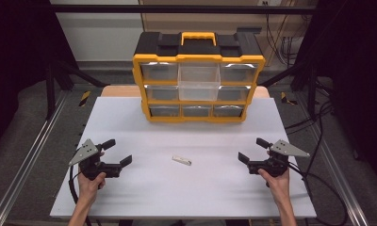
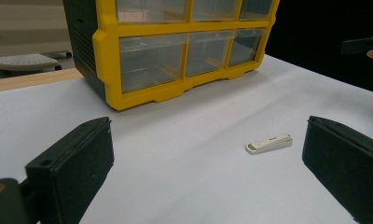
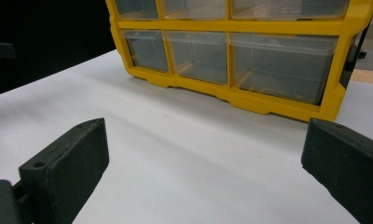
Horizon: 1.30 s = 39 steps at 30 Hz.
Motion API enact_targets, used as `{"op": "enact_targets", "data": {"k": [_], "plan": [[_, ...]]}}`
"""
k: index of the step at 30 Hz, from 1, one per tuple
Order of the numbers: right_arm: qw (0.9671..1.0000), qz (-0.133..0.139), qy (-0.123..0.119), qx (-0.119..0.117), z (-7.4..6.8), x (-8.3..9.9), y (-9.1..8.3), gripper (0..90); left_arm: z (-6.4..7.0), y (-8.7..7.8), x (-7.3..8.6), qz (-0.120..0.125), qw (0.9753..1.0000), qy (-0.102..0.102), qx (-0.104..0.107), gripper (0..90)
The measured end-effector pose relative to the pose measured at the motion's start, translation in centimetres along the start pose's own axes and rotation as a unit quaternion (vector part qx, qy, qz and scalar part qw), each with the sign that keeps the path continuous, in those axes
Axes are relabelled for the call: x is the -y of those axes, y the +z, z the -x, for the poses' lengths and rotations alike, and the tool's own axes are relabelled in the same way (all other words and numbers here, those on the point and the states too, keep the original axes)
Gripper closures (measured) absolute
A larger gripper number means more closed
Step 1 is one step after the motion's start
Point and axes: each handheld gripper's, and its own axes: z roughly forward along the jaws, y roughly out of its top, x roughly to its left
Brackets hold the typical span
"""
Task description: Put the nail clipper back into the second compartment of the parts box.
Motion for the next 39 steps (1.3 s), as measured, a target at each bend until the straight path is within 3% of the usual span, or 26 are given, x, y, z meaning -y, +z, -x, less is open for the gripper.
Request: {"op": "enact_targets", "data": {"k": [17,39], "plan": [[0.9999,0.004,-0.005,-0.008,-0.5,-0.8,-0.1,1.4,-0.1,0.2,0.2,-0.008,1.0000,0.002,-0.005,2.9],[0.9986,-0.021,-0.037,-0.031,-3.2,-2.7,1.9,1.8,-0.1,0.5,0.3,-0.018,0.9998,0.003,-0.008,3.0]]}}
